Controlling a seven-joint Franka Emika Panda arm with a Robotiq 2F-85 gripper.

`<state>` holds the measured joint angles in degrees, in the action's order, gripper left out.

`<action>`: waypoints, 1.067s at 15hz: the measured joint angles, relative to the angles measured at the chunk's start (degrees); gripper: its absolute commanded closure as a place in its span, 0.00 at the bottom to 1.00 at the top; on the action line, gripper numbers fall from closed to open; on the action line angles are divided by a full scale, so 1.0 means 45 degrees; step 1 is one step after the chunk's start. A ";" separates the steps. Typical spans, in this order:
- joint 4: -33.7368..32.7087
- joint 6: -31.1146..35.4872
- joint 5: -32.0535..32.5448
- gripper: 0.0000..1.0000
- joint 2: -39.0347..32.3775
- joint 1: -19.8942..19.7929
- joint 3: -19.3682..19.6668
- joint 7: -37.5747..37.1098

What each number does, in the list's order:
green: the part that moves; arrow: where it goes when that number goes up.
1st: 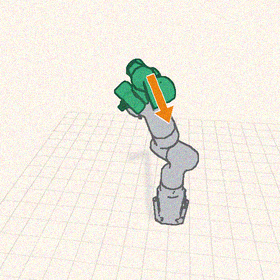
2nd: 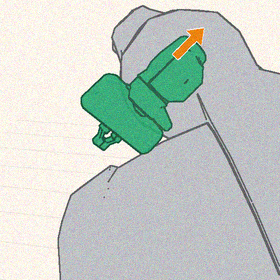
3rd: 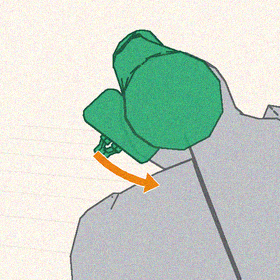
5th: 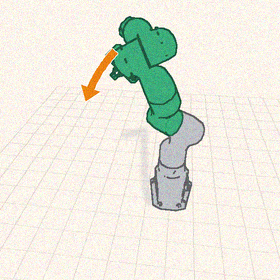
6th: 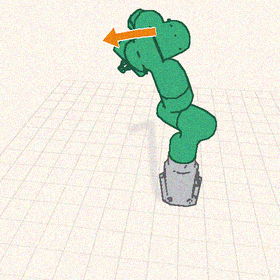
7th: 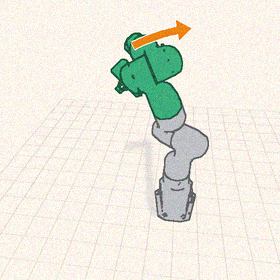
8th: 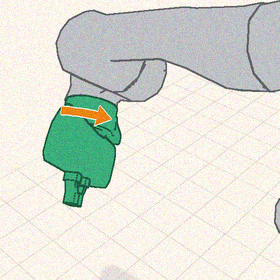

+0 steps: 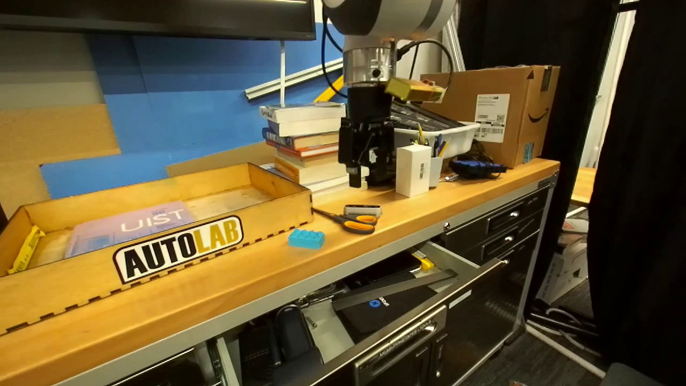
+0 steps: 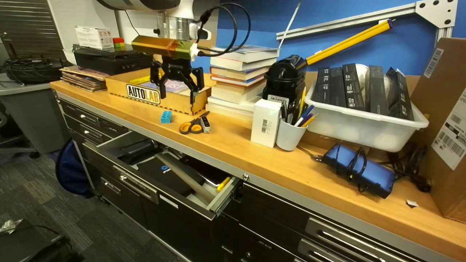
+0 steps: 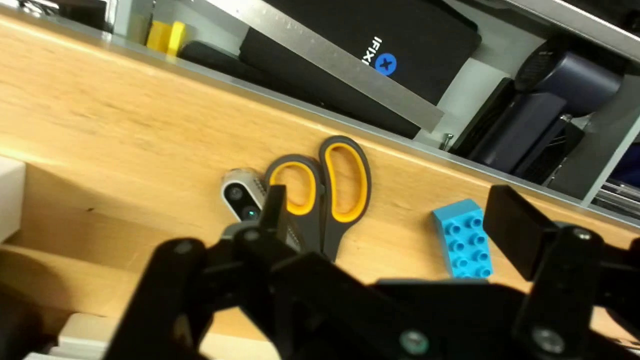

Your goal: Put the blue brick in the drawer and close it

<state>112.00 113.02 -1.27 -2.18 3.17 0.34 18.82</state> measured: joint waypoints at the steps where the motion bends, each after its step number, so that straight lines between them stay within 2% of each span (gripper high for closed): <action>1: -0.0242 0.0016 0.0010 0.00 -0.0321 0.0034 -0.0197 -0.0006; 9: -0.1035 0.1457 0.0607 0.00 -0.2122 0.0565 -0.1200 -0.1259; 16: -0.1652 0.1519 0.1234 0.00 -0.3322 0.0982 -0.1426 -0.1744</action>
<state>104.57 119.85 4.28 -17.13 7.59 -6.07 10.97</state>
